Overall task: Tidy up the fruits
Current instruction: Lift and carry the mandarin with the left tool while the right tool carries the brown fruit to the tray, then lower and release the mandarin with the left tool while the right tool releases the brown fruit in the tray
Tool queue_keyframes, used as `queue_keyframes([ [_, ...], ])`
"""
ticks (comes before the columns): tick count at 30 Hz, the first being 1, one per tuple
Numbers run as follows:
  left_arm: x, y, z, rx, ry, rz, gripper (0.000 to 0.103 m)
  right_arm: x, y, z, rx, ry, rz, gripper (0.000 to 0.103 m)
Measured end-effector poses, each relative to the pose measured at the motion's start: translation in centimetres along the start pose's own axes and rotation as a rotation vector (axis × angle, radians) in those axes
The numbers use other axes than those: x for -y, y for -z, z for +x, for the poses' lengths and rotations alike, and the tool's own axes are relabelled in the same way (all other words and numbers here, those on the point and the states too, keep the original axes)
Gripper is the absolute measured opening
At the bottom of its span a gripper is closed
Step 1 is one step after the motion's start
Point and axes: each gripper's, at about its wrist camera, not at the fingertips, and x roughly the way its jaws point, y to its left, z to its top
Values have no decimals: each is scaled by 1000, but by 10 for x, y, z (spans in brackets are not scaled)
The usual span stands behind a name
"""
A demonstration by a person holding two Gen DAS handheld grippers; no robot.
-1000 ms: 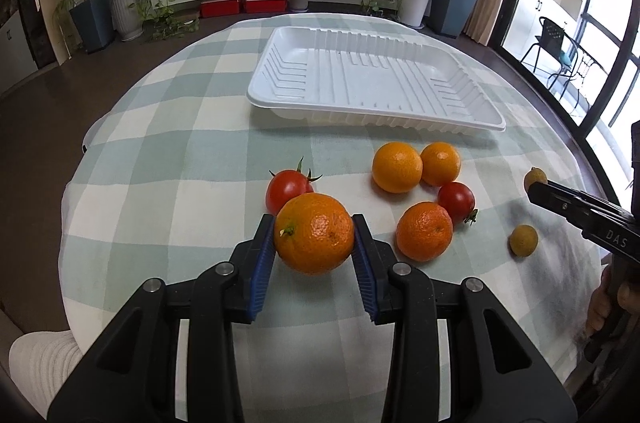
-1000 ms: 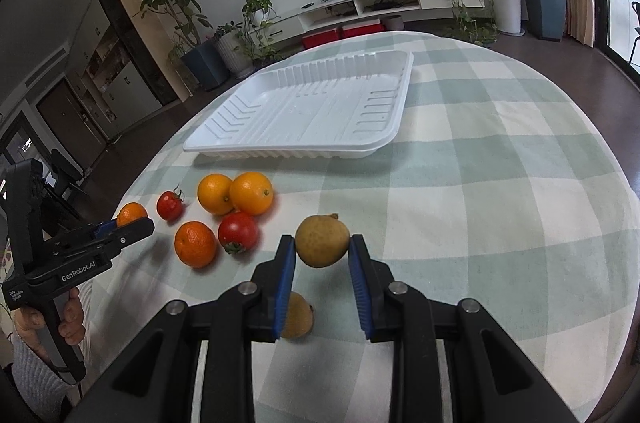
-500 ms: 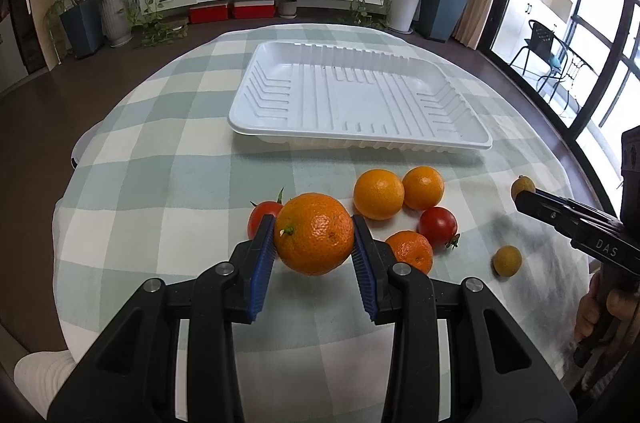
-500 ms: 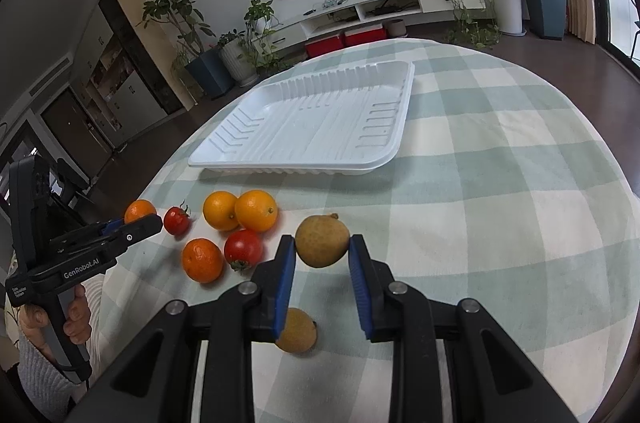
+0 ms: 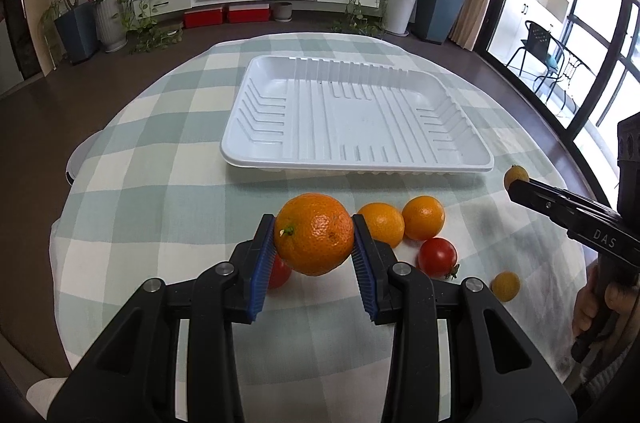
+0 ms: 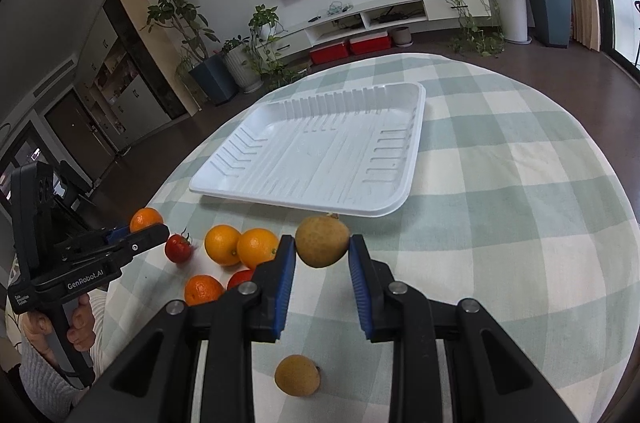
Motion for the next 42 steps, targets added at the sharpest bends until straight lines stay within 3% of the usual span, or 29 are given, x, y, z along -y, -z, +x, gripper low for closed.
queue_keyframes([
  [22,-5,-55,46,-27,7,39,34,6,-45,39,-8,14,-27,30],
  [42,-10,-77,106,-96,28,45,34,16,-50,72,-65,52,-44,30],
])
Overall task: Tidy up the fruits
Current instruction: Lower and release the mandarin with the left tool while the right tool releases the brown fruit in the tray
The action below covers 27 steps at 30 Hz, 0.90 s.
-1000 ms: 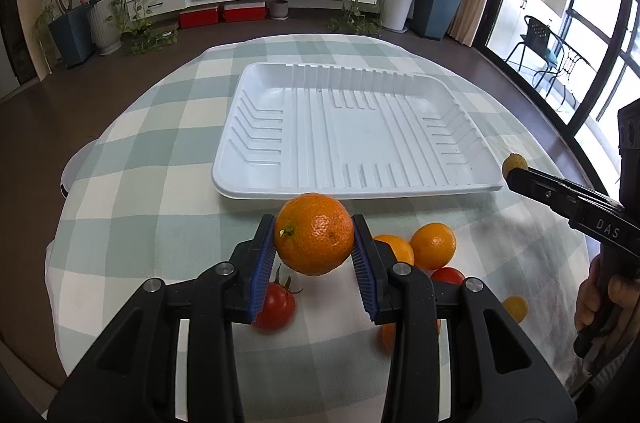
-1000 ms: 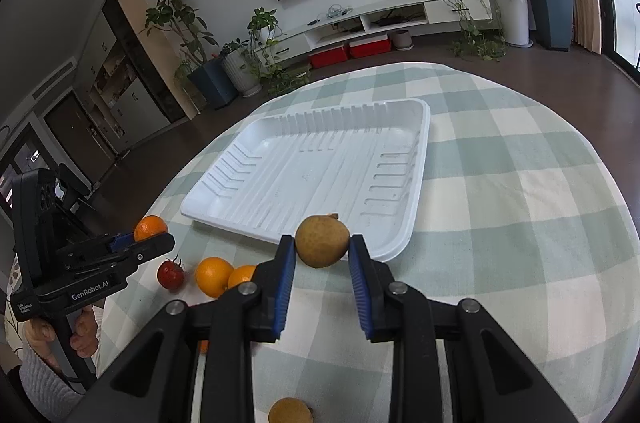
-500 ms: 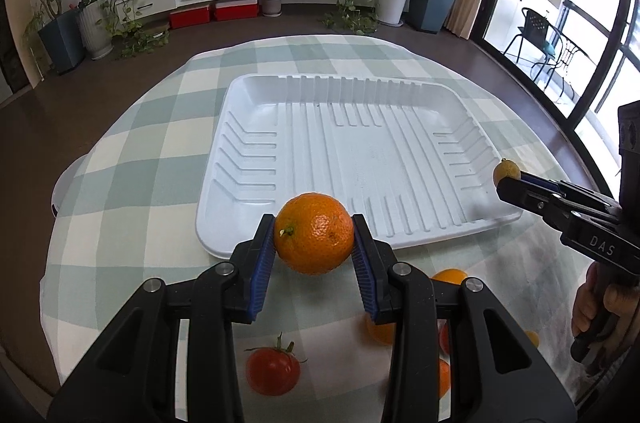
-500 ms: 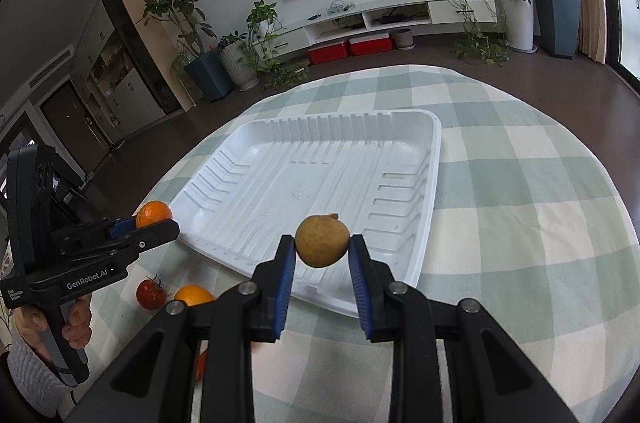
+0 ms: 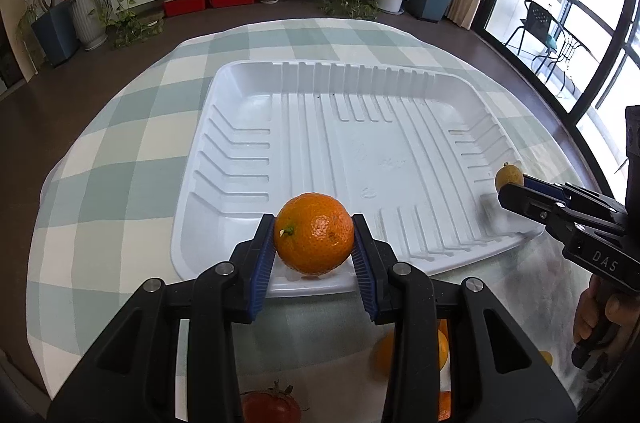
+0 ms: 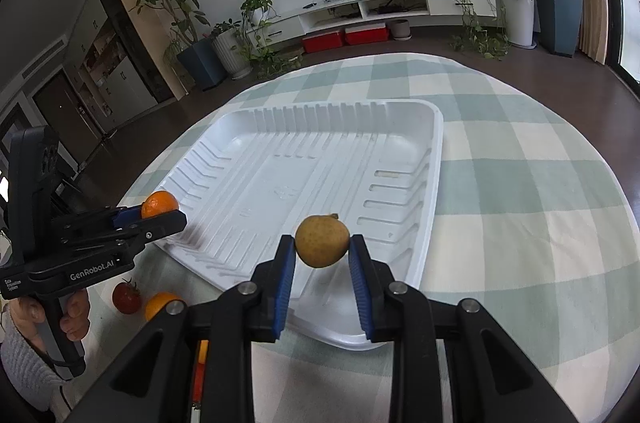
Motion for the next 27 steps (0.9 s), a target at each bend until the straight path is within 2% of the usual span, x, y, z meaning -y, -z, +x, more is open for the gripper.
queue_keyframes([
  [13,-5,-2,14,-8,24,-31,36,-4,2,4,-9,34,-26,32],
  [16,-5,-3,12,0,28,-38,45,-5,2,3,-3,37,-31,36],
  [27,-2,1,-8,45,15,-33,45,-10,1,-8,33,40,-49,39],
])
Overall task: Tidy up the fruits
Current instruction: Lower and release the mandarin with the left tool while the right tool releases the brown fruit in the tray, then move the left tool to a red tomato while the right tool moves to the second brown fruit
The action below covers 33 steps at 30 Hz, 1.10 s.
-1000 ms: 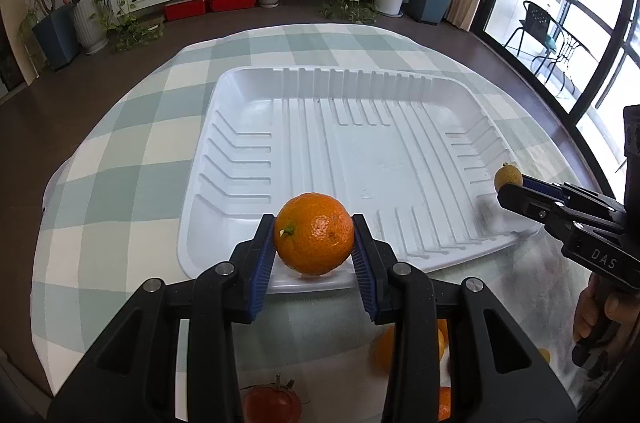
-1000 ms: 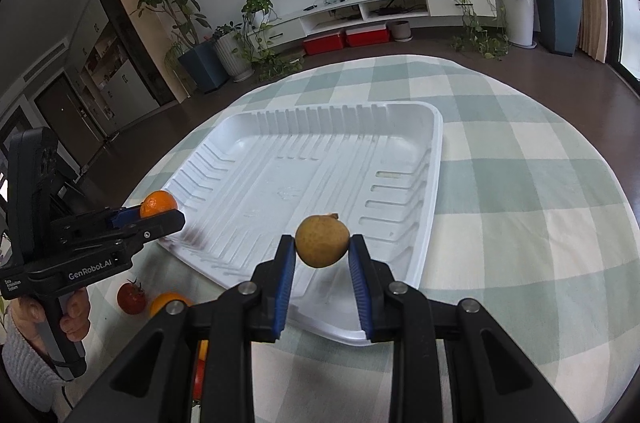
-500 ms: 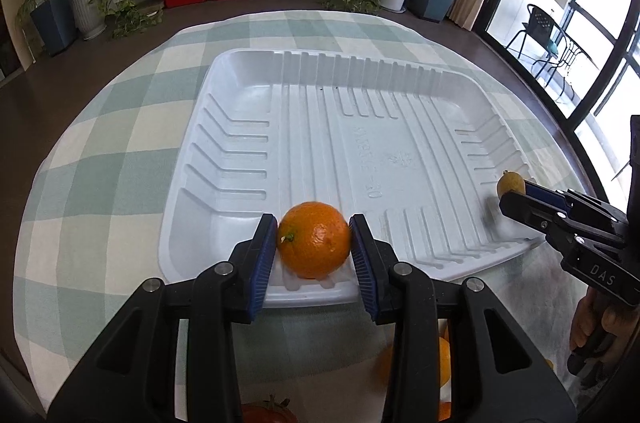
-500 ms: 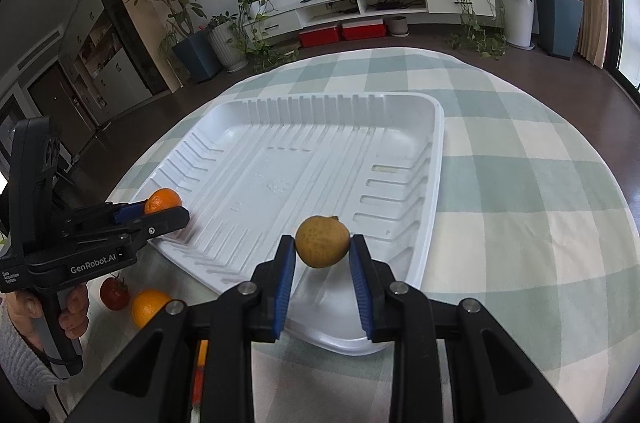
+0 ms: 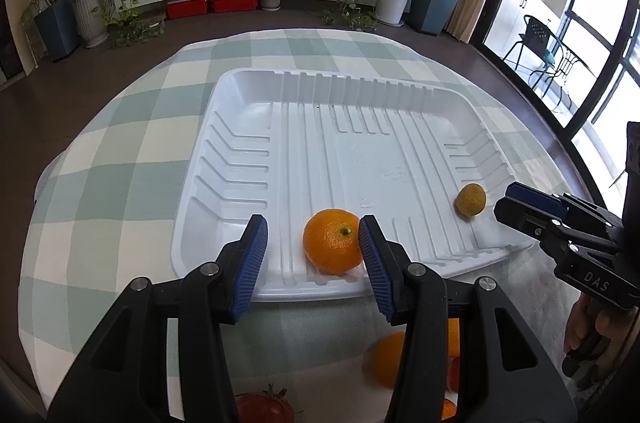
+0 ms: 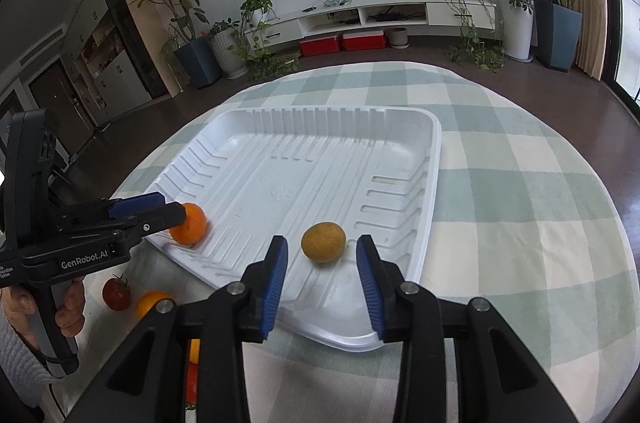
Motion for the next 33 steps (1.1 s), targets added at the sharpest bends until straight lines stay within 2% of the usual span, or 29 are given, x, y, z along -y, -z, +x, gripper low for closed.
queue_keyframes([
  [19,-12,56,-66,40,-15,-47,45,-27,12,-39,77,-23,-52,44],
  [33,-16,95,-79,23,-20,-68,45,-47,54,-62,81,-34,-74,47],
])
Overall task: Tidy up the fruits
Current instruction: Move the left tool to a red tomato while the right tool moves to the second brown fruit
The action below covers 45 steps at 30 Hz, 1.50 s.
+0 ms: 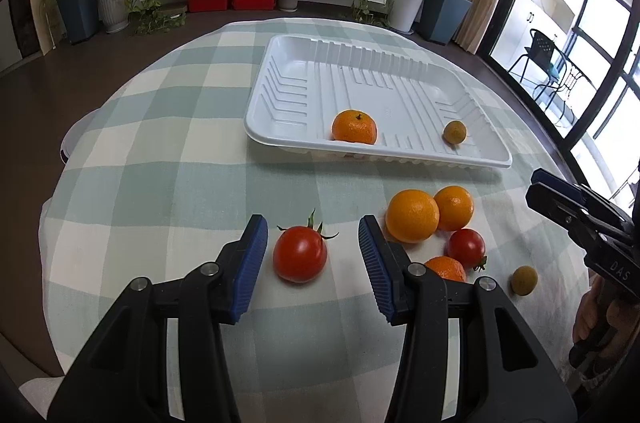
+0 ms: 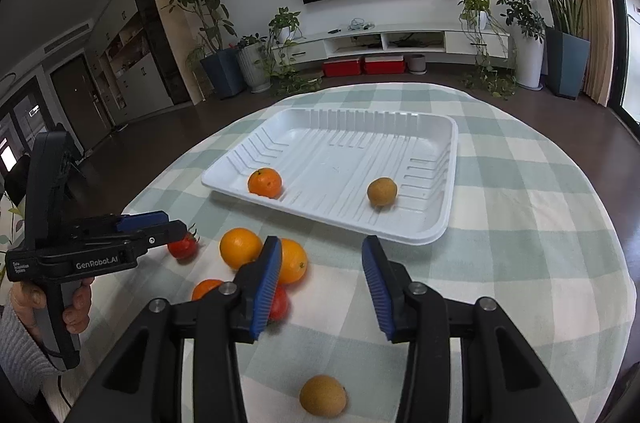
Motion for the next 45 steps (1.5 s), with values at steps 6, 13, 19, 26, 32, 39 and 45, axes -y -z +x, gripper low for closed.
queue_keyframes([
  [6,-1,8,0,-6,-5,-2,45,-9,19,-4,-24,8,-19,49],
  [13,-2,12,0,-6,-6,0,45,-15,36,-9,-47,24,-28,49],
  [19,-1,16,1,-15,-8,1,45,-13,50,-11,-76,40,-8,49],
  [26,-1,14,6,-23,-7,2,45,-14,57,-12,-91,61,-8,49],
  [32,-2,14,10,-29,-6,-3,45,-12,60,-10,-107,68,-1,49],
  [39,-4,13,14,-36,0,-9,45,-14,61,-8,-116,77,-3,49],
  [45,-5,13,17,-40,1,-12,45,-14,62,-6,-127,82,-4,49],
])
